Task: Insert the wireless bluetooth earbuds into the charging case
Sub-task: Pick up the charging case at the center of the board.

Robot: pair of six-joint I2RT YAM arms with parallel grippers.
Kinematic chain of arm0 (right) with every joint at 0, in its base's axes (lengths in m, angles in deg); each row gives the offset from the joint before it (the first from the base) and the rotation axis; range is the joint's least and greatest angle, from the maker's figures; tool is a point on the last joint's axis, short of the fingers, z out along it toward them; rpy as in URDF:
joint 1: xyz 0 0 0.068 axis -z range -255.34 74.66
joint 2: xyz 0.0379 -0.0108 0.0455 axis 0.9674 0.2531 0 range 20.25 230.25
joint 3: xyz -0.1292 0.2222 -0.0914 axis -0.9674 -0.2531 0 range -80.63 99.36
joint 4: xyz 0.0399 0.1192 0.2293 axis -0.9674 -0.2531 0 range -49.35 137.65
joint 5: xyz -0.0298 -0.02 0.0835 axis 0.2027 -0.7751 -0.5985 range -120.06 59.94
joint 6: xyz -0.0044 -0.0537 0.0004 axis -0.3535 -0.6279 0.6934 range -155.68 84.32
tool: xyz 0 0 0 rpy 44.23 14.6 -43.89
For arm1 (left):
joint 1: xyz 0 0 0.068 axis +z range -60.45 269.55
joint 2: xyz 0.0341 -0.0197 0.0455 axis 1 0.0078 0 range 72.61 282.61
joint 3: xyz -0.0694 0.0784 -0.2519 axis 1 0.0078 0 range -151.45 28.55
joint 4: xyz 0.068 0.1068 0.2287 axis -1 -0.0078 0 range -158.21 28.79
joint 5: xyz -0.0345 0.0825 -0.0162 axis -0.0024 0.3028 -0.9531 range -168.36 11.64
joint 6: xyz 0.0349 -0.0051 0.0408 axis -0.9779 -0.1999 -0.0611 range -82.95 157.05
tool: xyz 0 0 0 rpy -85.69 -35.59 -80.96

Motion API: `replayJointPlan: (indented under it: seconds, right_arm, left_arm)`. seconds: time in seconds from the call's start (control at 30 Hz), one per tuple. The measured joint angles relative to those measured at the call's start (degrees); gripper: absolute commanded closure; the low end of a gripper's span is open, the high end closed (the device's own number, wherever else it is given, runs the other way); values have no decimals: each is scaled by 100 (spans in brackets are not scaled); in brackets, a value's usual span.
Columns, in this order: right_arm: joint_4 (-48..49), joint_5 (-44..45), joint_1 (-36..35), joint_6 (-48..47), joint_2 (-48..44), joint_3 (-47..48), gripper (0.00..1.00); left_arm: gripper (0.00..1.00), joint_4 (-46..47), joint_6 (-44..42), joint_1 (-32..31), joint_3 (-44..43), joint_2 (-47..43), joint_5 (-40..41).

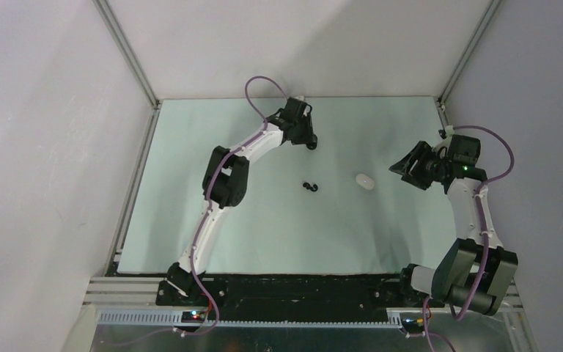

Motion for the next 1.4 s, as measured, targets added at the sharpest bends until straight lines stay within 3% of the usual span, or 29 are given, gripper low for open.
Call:
replayJointPlan:
  seconds: [0.17,0.43,0.5,0.67,0.87,1.1,1.4]
  right_arm:
    - [4,-50,160,50,-76,-111,43]
    - [116,-304,184,59,-155,-173,44]
    - [175,-352,184,57,-155,-175,44]
    - [341,-503,90,-50,-157,-225,47]
    - [442,-214,-1220,-887,-26,-101,42]
    - [514,785,-2922,-2135,1641,1484,38]
    - [511,1381,-3580,-2474,4642,4500,30]
  left_arm:
    - [72,44,-140,13,271,-210,-83]
    - [69,-341,-966,37,1622,-1036,-369]
    - [66,-396,-1202,44,2004,-1318,-442]
    - [50,-671,-1528,94,2876,-1967,-584]
    - [41,-848,-1746,376,3510,-2896,-667]
    - [38,-752,-1934,1021,3989,-4476,-944]
    - [36,-809,-2603,1237,5104,-6286,-1233]
